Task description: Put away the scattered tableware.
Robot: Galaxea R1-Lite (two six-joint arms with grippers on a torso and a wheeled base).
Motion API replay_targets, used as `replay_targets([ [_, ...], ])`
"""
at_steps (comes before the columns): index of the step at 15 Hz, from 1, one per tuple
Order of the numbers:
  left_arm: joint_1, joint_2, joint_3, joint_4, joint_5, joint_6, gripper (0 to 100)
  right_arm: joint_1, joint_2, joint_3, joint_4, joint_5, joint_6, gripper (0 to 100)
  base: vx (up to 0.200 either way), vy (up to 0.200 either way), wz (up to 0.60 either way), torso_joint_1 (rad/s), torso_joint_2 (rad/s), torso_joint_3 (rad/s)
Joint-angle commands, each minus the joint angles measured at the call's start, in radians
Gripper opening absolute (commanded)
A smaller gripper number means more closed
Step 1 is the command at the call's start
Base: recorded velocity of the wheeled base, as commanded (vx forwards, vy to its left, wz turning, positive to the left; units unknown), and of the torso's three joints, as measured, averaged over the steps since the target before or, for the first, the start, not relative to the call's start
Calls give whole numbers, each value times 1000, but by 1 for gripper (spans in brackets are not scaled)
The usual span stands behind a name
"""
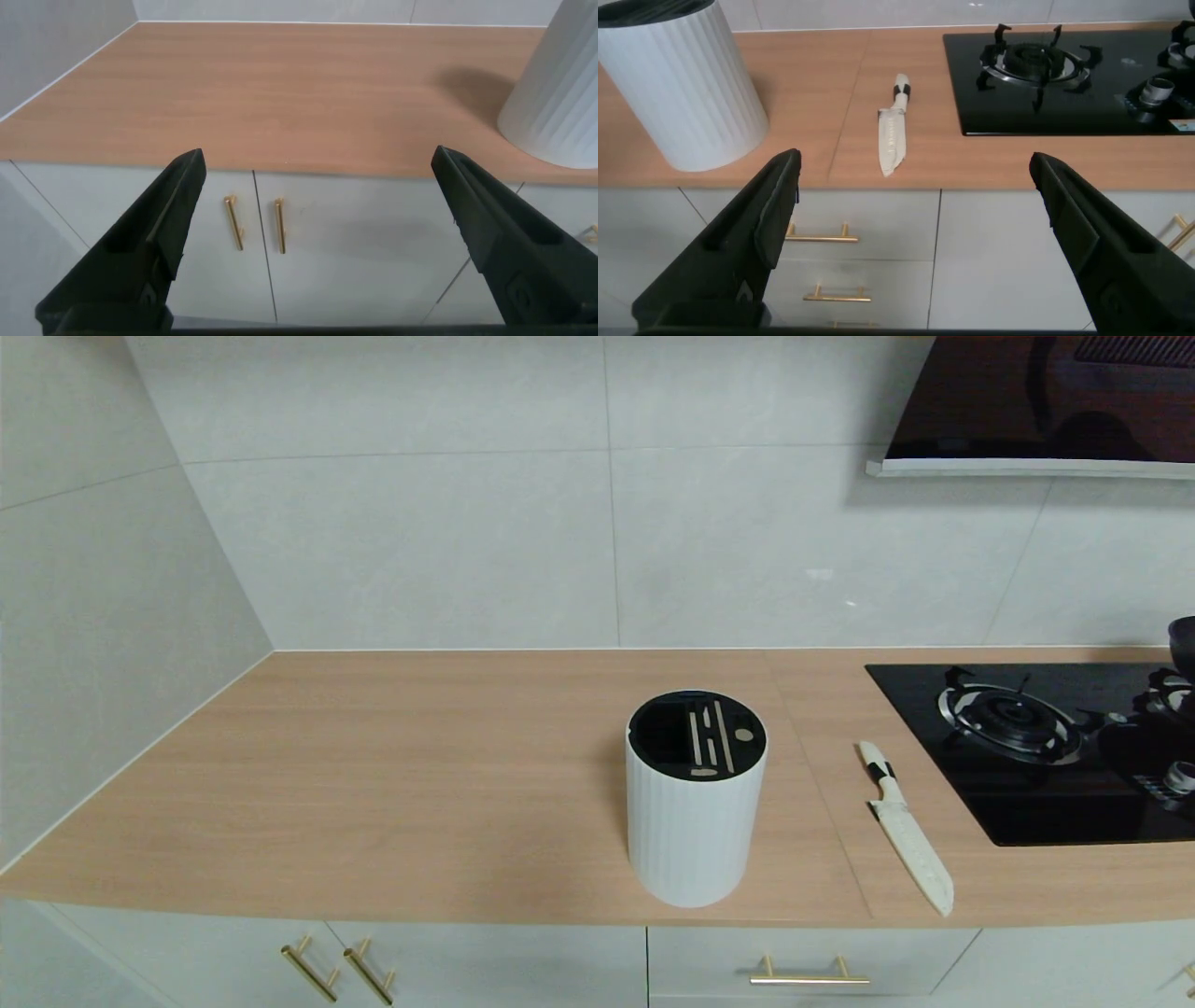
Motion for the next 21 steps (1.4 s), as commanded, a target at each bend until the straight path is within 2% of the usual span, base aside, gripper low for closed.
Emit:
replay_targets([
  [1,-1,0,0,0,1,0,100,0,1,0,0,0,0,100,0,0,0,0,0,0],
  [10,0,0,0,0,1,-2,100,0,1,0,0,15,-53,100,0,0,0,0,0,0],
  [12,0,0,0,0,0,-2,100,2,12,-132,1,118,3,100,0,0,0,0,0,0],
  [13,0,0,0,0,0,0,100,8,56,-183,15,176,43,100,0,0,0,0,0,0],
  [17,0,0,0,0,0,-2,100,13,377,-270,41,365,43,100,0,0,0,0,0,0],
  [21,-1,0,0,0,0,-2,100,26,756,-360,35,409,36,100,0,0,0,0,0,0],
])
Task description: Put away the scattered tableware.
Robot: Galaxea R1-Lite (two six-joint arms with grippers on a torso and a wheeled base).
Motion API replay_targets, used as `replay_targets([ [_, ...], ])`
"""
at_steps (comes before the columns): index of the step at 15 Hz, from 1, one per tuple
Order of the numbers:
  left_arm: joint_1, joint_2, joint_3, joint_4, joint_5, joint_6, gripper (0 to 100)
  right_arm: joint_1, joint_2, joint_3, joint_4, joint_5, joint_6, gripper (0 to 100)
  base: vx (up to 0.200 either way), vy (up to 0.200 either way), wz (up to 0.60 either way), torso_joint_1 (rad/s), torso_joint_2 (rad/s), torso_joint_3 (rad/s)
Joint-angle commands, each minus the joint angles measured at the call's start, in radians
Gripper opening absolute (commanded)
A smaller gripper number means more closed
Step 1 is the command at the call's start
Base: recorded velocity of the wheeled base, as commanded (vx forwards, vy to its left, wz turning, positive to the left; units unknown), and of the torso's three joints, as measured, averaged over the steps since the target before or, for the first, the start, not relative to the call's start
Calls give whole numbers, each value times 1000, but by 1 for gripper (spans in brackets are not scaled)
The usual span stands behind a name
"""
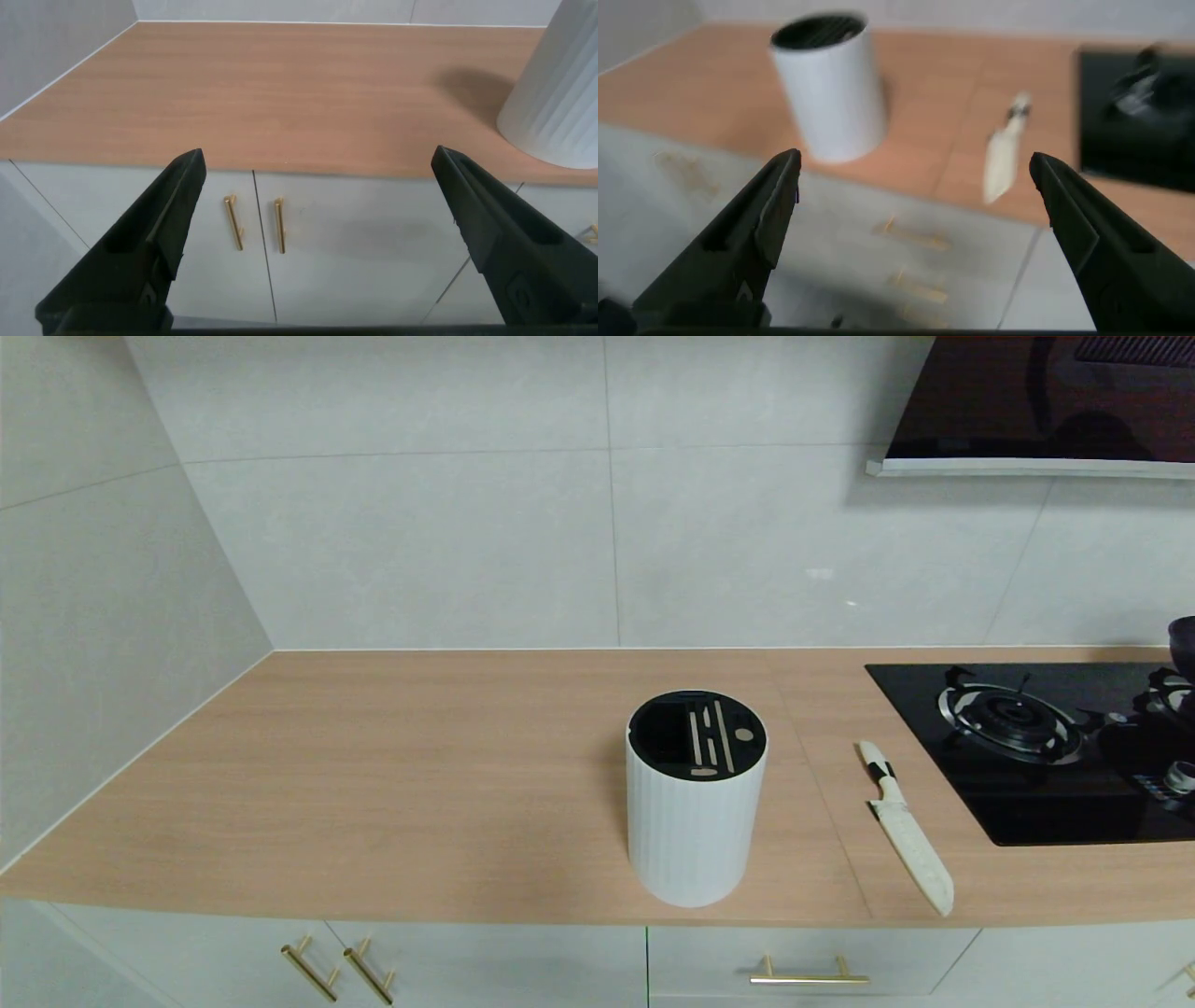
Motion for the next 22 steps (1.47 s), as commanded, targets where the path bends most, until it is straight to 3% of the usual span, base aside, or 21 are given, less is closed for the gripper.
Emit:
replay_targets([
  [1,1,0,0,0,0,0,100,19,364,-78,-15,25,-12,100,0,0,0,0,0,0],
  [5,1,0,0,0,2,0,100,24,777,-99,-360,-61,-19,100,0,0,0,0,0,0],
  [7,-1,0,0,0,0,0,100,61,917,-113,-516,-165,-20,100,0,0,0,0,0,0],
  [10,-1,0,0,0,0,0,100,113,1070,-216,-545,-297,-20,100,0,0,0,0,0,0],
  [16,1,0,0,0,2,0,100,131,1358,-378,-553,-386,-69,100,0,0,0,0,0,0],
  [20,1,0,0,0,0,0,100,131,1523,-389,-674,-452,-81,100,0,0,0,0,0,0],
  [22,-1,0,0,0,0,0,100,126,1648,-411,-814,-503,-85,100,0,0,0,0,0,0],
])
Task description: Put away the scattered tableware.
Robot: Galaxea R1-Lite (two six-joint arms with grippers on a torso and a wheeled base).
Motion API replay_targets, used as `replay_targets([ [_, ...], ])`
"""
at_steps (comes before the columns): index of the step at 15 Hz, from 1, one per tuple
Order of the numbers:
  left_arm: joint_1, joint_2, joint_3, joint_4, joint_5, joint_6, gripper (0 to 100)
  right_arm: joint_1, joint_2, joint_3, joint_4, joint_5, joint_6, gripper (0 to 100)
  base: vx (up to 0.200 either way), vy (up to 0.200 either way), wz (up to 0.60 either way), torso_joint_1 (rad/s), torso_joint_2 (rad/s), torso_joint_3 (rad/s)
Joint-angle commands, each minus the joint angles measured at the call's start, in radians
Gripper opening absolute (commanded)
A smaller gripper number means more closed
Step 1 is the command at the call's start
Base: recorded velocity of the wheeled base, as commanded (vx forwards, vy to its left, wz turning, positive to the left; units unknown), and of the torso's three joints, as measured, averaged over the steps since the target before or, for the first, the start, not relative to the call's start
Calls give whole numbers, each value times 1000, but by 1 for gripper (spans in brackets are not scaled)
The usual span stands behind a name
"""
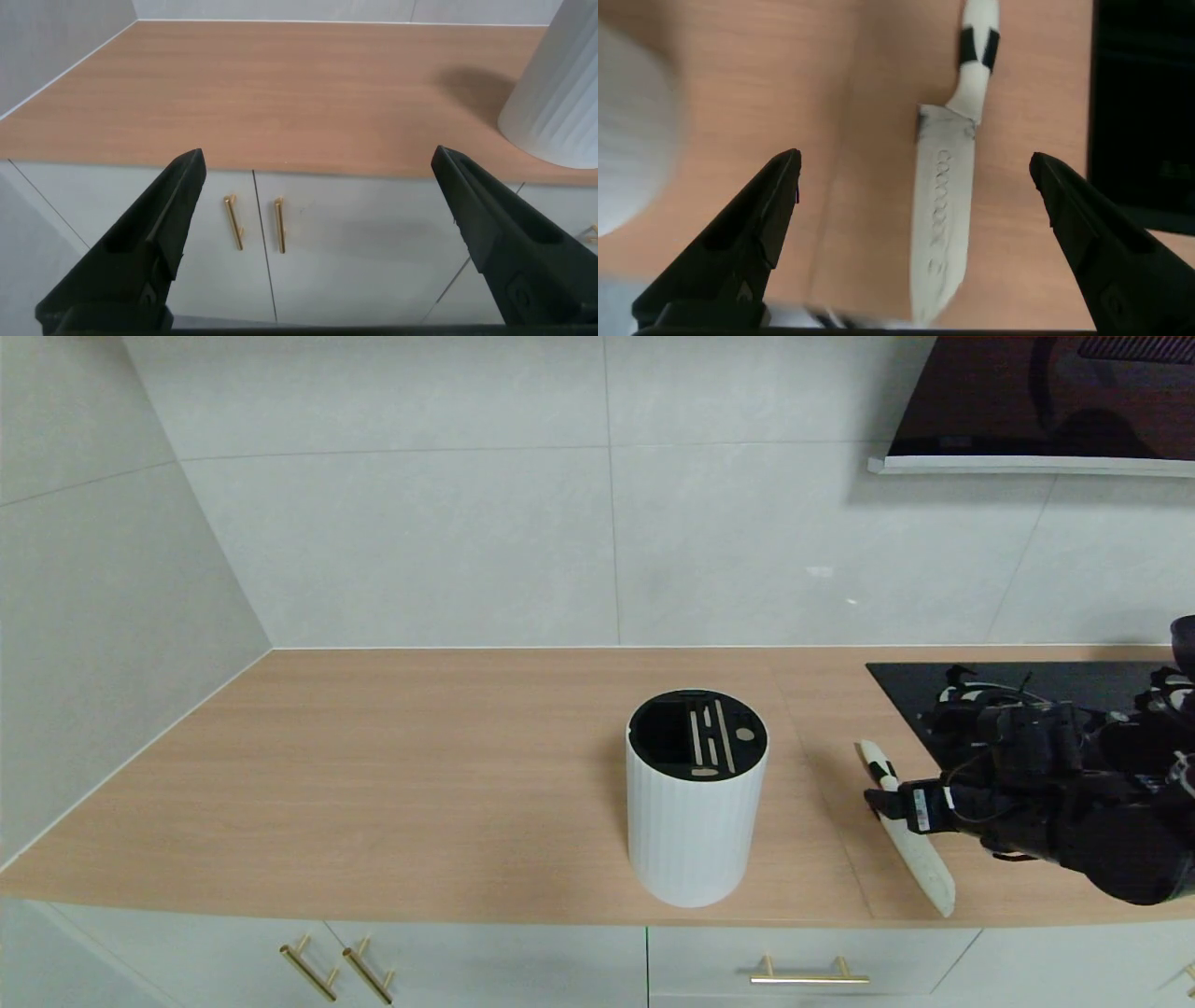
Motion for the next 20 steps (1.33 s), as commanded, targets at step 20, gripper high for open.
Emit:
replay_targets([
  [20,1,0,0,0,0,0,100,-48,310,-74,-261,-44,22,100,0,0,0,0,0,0],
])
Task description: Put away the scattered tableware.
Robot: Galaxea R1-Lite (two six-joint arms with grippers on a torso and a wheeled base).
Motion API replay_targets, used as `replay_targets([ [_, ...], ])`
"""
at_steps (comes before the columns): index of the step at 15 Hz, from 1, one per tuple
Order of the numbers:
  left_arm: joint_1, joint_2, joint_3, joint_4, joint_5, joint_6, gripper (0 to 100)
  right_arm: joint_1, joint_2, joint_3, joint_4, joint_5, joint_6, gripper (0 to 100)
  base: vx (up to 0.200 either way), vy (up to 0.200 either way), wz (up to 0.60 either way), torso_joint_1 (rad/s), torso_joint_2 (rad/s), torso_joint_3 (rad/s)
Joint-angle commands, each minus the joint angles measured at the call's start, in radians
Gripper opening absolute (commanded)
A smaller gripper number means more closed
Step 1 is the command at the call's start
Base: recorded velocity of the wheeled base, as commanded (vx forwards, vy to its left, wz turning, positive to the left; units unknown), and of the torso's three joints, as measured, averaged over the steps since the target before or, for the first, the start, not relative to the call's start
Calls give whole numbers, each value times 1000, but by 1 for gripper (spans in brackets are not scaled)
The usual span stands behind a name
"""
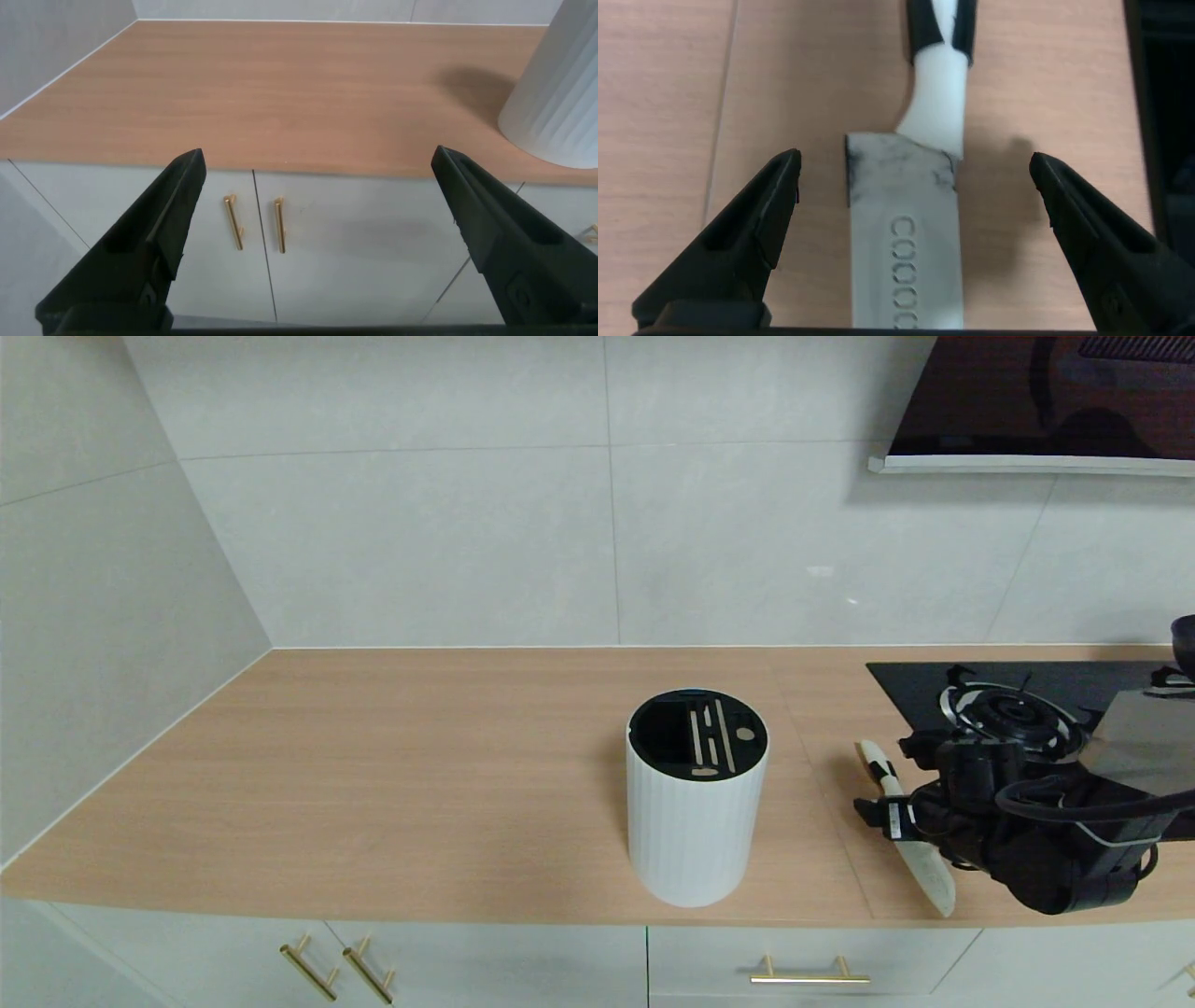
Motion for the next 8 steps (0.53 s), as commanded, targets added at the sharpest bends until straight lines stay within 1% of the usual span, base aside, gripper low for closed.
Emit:
replay_targets([
  [1,-1,0,0,0,1,0,100,0,14,0,-8,0,-1,100,0,0,0,0,0,0],
  [3,1,0,0,0,1,0,100,0,16,0,-8,-6,-1,100,0,0,0,0,0,0],
  [4,1,0,0,0,0,0,100,0,17,0,-8,-11,-1,0,0,0,0,0,0,0],
  [8,1,0,0,0,0,0,100,0,17,8,-8,-12,-1,0,0,0,0,0,0,0],
])
